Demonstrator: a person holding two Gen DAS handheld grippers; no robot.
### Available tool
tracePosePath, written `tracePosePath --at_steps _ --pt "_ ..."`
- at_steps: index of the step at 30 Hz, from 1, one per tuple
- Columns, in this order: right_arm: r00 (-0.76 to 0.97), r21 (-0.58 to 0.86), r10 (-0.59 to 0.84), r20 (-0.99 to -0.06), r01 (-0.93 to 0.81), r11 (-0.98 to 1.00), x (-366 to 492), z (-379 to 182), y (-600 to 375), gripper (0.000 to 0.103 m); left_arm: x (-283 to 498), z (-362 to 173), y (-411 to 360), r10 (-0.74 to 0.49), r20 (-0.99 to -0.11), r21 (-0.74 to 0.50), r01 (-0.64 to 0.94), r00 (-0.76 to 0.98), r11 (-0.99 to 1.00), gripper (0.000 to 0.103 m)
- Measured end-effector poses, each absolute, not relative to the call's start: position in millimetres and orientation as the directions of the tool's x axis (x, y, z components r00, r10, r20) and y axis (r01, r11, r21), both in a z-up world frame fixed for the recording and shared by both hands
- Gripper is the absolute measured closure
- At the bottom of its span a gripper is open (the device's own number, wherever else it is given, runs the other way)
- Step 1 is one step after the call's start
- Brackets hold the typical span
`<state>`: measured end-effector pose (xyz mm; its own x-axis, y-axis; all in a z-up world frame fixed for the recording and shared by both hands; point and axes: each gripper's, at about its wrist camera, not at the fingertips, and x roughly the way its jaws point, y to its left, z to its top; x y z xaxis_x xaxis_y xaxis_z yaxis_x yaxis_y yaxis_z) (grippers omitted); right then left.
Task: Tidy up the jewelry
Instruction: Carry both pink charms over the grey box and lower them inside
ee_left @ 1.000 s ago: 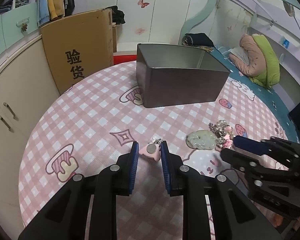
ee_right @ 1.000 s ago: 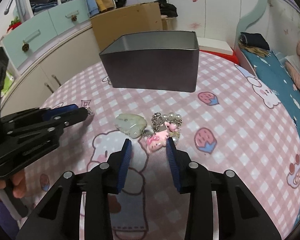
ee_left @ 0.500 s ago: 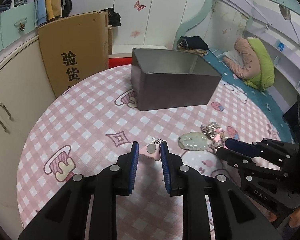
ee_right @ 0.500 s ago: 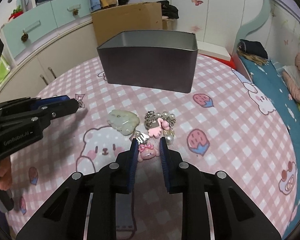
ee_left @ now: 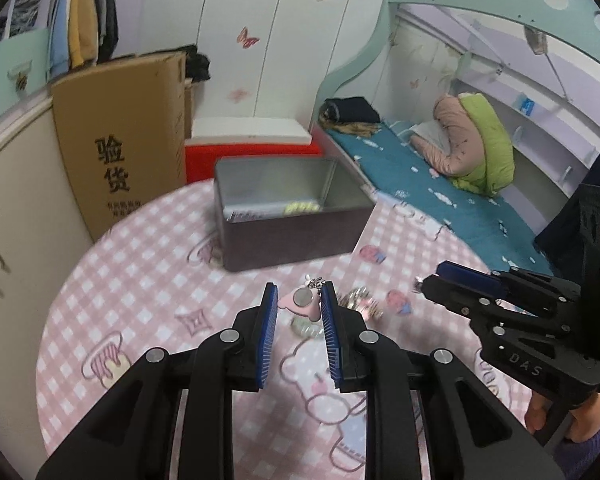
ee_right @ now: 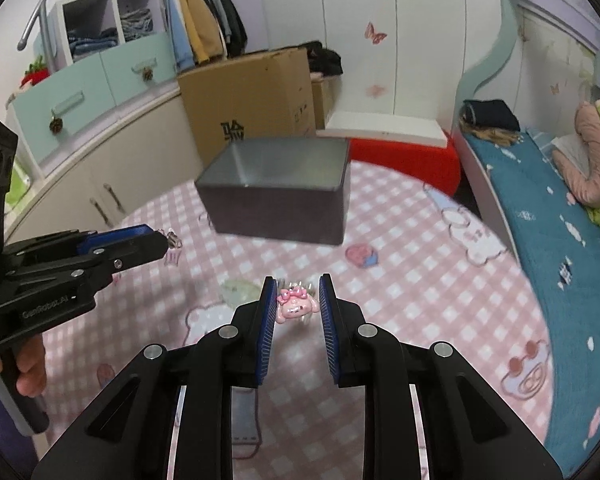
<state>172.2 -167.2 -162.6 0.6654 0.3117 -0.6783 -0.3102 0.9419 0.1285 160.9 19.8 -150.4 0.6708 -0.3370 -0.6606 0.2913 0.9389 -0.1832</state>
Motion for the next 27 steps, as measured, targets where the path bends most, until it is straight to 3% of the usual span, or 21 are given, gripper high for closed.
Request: tracePosePath --at_steps 12,27 --pt "0.706 0.154 0.359 -0.611 -0.339 0.928 221.0 -113.0 -159.1 0.081 198.7 -96.4 13.4 -0.331 -0.588 -0.134 0.315 0.738 0.94 0.082" --pt "0.591 0.329 0.47 -0.656 -0.337 0.882 306.6 -137.1 -144.0 0.081 282.2 -142.5 14.2 -0.272 -0.717 -0.13 0.262 0.642 0.956 0.082"
